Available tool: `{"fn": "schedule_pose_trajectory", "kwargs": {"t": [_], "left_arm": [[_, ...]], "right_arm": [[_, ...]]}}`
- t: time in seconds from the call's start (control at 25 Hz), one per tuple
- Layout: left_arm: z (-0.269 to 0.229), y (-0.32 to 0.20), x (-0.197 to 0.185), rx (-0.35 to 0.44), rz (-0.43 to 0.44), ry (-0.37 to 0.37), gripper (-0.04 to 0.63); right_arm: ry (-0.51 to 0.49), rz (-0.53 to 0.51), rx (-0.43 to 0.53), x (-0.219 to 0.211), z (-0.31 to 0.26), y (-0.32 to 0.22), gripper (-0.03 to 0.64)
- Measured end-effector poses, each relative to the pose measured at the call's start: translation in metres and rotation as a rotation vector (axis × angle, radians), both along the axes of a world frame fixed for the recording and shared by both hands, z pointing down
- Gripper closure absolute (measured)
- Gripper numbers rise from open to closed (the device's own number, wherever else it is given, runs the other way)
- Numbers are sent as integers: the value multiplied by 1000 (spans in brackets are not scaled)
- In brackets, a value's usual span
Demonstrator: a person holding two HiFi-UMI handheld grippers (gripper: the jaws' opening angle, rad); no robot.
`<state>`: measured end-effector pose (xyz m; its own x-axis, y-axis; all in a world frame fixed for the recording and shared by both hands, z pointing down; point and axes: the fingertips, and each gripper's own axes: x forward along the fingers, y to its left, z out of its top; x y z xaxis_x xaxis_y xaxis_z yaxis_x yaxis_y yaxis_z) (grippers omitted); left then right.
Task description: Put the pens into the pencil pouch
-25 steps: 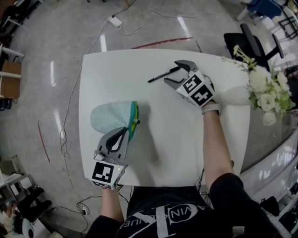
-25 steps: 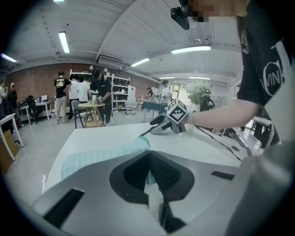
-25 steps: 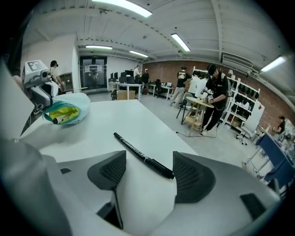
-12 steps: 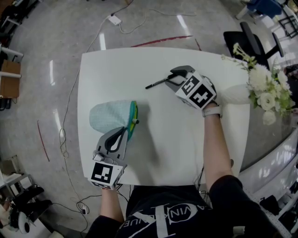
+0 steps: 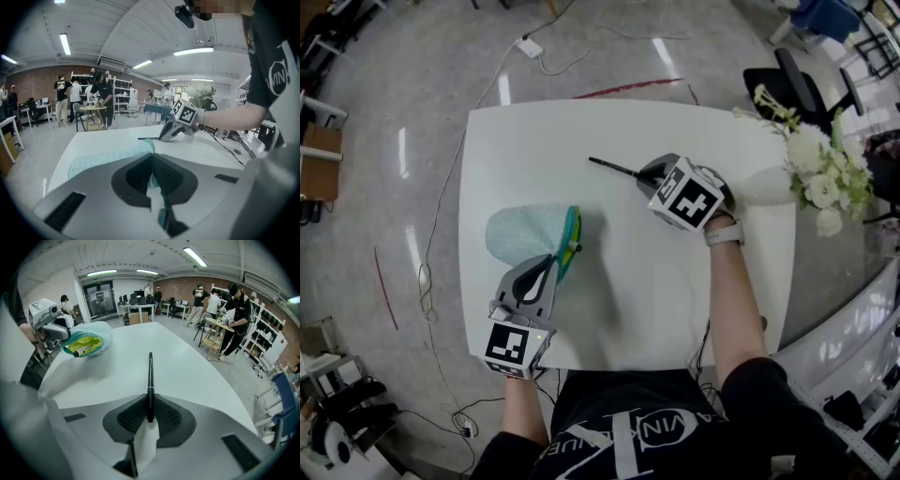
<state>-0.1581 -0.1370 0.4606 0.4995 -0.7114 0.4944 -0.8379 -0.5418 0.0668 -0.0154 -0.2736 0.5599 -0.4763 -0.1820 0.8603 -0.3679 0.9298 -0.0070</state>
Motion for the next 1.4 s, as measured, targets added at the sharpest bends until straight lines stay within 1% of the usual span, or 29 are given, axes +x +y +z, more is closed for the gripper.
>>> {"fn": "schedule_pose_trajectory", "kwargs": {"t": [0.12,0.36,0.44,0.56,0.68,0.76,0.92,1.04,1.24,1.4], "left_arm": [[-3,1,-4,3,-18,15,588],[-10,4,-13,7,-52,42,588],[-11,6,-14,5,-54,50,588],[-10,9,-15,-2,-58,57,588],[-9,11,-17,-11,-67,55,588],[-9,12,-18,-14,-81,65,588],[-12,11,-20,-10,-111,106,588],[-16,12,-17,-3,-109,125,588],[-20,17,-4,0,-68,149,588],[-18,20,8,-8,-36,146,588]], "right_arm": [[2,42,20,1,0,0,563],[-18,70,55,1,-7,22,563],[-48,90,53,1,-13,34,563],[-124,103,30,-2,-30,56,563],[-186,81,5,-7,-50,80,563],[-194,47,1,-11,-62,96,563],[-187,-30,-25,-19,-72,127,563],[-158,-68,-44,-22,-70,144,563],[-107,-106,-50,-25,-66,153,563],[-32,-135,-49,-28,-64,154,563]]}}
